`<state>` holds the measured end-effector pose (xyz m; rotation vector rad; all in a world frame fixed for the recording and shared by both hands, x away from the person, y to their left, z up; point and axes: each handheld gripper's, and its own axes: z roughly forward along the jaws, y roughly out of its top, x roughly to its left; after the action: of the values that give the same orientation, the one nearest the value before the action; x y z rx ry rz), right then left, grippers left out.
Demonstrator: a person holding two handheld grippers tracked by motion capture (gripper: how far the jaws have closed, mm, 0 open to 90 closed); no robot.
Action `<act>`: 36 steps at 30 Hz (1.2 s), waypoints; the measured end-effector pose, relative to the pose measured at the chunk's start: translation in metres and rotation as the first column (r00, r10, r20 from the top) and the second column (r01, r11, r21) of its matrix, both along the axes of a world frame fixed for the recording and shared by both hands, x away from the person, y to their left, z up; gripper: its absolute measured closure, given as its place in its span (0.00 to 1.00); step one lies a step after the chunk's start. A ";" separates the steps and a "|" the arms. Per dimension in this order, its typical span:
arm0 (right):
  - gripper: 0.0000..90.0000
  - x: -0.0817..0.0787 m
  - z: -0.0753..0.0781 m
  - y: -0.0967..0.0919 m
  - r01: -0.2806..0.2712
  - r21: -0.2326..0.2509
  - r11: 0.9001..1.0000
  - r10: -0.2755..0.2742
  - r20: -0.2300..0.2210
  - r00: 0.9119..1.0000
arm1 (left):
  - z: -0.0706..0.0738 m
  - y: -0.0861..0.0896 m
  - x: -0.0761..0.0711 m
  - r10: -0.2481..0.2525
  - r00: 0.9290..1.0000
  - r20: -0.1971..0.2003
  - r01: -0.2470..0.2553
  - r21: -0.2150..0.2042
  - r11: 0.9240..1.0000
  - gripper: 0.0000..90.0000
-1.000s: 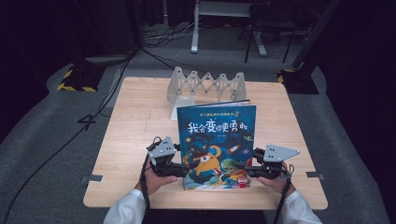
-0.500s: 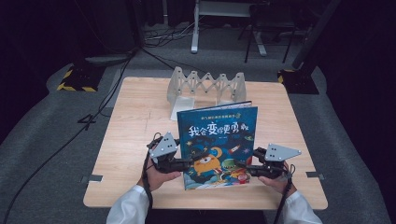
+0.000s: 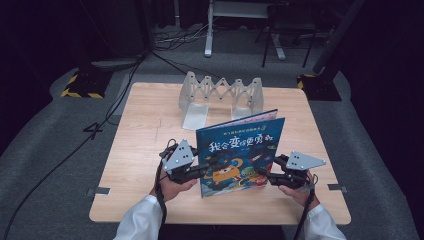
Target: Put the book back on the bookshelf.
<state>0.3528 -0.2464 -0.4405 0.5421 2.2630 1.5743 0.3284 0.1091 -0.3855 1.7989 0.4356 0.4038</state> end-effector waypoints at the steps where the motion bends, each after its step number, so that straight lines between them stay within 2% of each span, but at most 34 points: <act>1: 0.58 0.000 0.000 0.000 0.001 0.001 1.000 -0.001 0.002 1.000 | 0.000 0.000 0.000 -0.001 1.000 0.003 0.001 0.003 1.000 0.71; 8: 0.54 -0.004 -0.002 -0.003 0.024 -0.003 1.000 -0.024 0.019 1.000 | 0.001 -0.001 -0.008 -0.030 0.999 0.030 0.030 0.009 1.000 0.74; 9: 0.54 -0.005 -0.002 -0.004 0.033 -0.009 0.999 -0.033 0.019 0.999 | 0.000 -0.001 -0.011 -0.038 0.999 0.033 0.038 -0.003 0.999 0.74; 10: 0.56 -0.008 -0.004 -0.008 0.066 -0.029 0.997 -0.065 0.035 0.997 | -0.001 -0.001 -0.012 -0.042 0.998 0.039 0.042 -0.004 0.999 0.76; 12: 0.55 -0.009 -0.004 -0.014 0.093 -0.031 0.995 -0.092 0.032 0.995 | -0.003 -0.002 -0.015 -0.051 0.998 0.047 0.052 -0.013 0.999 0.81; 14: 0.53 -0.008 -0.004 -0.020 0.089 -0.008 0.996 -0.089 0.005 0.996 | -0.007 -0.003 -0.016 -0.079 0.996 0.037 0.080 -0.018 0.997 0.83; 16: 0.51 -0.008 -0.001 -0.023 0.103 0.000 0.995 -0.103 0.012 0.995 | -0.014 -0.008 -0.019 -0.092 0.995 0.033 0.091 0.017 0.996 0.85; 20: 0.48 -0.007 0.002 -0.024 0.114 0.008 0.993 -0.115 0.021 0.993 | -0.021 -0.010 -0.021 -0.116 0.993 0.024 0.116 -0.026 0.993 0.88; 24: 0.45 -0.005 0.003 -0.021 0.128 0.017 0.992 -0.128 0.015 0.992 | -0.027 -0.012 -0.025 -0.122 0.992 0.030 0.122 -0.012 0.992 0.88; 26: 0.43 -0.004 0.002 -0.019 0.123 0.009 0.992 -0.123 0.012 0.992 | -0.031 -0.013 -0.025 -0.120 0.992 0.025 0.120 0.002 0.993 0.88; 31: 0.49 -0.005 0.001 -0.011 0.123 -0.034 0.992 -0.122 0.030 0.992 | -0.045 -0.013 -0.021 -0.109 0.994 -0.010 0.109 -0.009 0.994 0.88; 33: 0.50 -0.004 0.000 -0.009 0.113 -0.045 0.993 -0.112 0.023 0.993 | -0.048 -0.013 -0.020 -0.111 0.994 -0.008 0.111 0.004 0.994 0.88; 36: 0.49 -0.004 -0.001 -0.008 0.103 -0.048 0.993 -0.102 0.026 0.994 | -0.057 -0.016 -0.020 -0.114 0.993 -0.029 0.115 0.023 0.993 0.88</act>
<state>0.3488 -0.2545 -0.4416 0.6137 2.2132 1.4643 0.3088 0.0933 -0.4427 1.8456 0.3458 0.3058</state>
